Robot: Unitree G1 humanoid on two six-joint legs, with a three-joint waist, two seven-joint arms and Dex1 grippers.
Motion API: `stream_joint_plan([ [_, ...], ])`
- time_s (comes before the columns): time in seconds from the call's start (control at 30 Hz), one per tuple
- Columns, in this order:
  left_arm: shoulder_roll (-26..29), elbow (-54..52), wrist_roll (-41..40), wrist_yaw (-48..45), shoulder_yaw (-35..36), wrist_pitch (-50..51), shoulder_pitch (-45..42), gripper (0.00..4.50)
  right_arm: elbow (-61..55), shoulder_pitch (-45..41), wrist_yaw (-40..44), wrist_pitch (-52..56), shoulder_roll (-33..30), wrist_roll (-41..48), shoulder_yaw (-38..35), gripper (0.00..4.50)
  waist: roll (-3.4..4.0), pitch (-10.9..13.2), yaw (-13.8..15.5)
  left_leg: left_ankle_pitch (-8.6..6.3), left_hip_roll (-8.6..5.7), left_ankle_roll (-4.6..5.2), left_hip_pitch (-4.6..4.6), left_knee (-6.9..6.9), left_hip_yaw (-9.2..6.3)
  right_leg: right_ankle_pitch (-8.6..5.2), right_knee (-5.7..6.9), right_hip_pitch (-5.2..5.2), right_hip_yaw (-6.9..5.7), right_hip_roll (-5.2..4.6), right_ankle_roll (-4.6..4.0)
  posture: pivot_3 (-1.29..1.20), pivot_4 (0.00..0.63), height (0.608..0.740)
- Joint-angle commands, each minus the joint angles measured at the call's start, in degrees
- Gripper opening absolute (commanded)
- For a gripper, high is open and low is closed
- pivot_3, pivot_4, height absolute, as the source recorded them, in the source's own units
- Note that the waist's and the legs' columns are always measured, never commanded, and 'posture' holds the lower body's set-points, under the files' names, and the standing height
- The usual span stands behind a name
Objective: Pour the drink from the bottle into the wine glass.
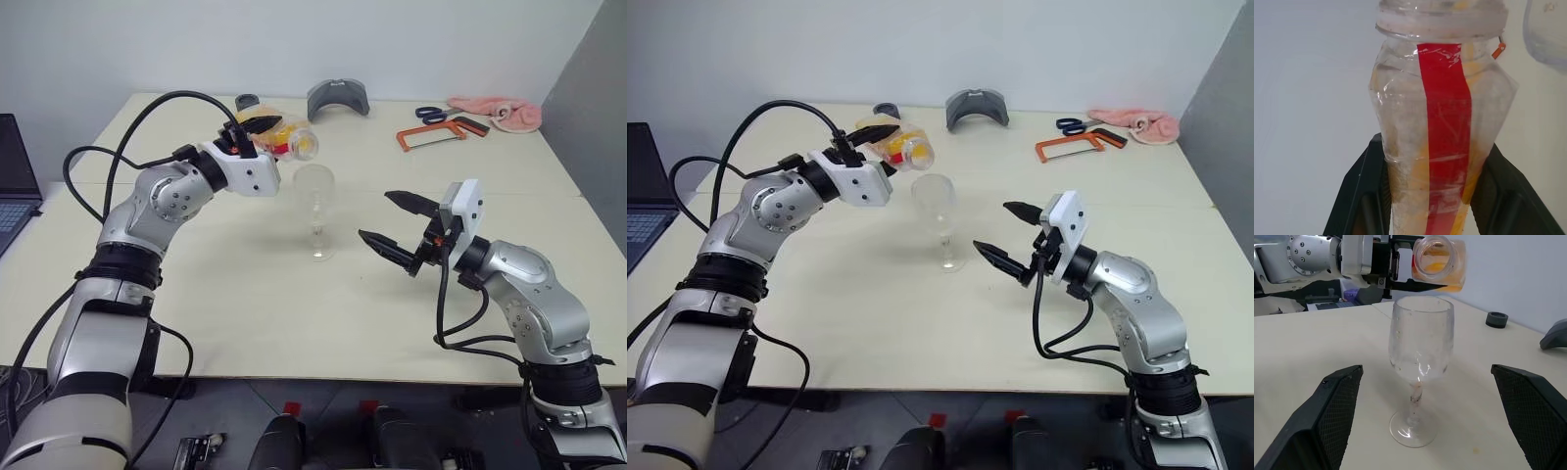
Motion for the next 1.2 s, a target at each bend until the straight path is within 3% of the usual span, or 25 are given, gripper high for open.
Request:
stream_joint_plan([
  [0.03,1.5,0.1,1.9,3.5,-0.2,-2.0,-3.2,1.69,-2.0,-1.0,0.0,-1.1,0.4,0.6,-0.2,4.50,0.00,0.0,0.0,0.00,0.00,0.00,0.00,0.00,0.00,0.00,0.00,0.00,0.00,0.00,0.00,0.00,0.150,0.740],
  [1.2,4.7,7.5,11.0,14.1,-5.5,-5.6,-9.0,1.69,-3.1,-1.2,0.1,0.2,0.9,1.9,0.5,4.50,0.00,0.0,0.0,0.00,-0.02,0.00,-0.01,0.01,0.02,0.00,0.03,-0.03,0.00,0.00,0.00,0.00,0.150,0.740],
])
